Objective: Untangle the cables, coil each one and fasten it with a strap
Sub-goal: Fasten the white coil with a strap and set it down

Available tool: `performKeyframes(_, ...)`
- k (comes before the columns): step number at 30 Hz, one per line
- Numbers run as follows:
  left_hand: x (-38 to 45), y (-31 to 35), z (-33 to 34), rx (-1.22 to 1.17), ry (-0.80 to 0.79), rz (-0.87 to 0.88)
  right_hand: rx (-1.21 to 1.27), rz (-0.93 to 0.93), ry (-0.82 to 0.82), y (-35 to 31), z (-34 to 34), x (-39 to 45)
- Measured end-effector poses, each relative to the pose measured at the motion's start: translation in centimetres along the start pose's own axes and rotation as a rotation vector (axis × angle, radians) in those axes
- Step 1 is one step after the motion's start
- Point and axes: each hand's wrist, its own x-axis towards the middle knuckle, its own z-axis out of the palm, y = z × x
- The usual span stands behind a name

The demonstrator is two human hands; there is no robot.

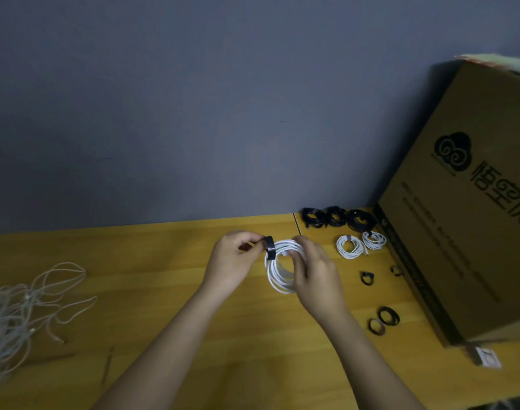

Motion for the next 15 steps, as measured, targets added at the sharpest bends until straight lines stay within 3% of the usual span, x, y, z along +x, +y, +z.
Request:
performKeyframes(3,0.0,-0.1,-0.2,0.060,0.044,0.040,0.051,0.024,-0.078,-0.2,0.3,-0.3)
performKeyframes(9,0.2,-0.1,-0.3,0.196,-0.021,0.096,0.205,0.020,-0.173,-0.6,-0.1,-0.2)
performKeyframes(15,1.0,0.2,-1.6,0.009,-0.234,0.021,0.487,0.053,-0.231,-1.4,-1.2,0.0)
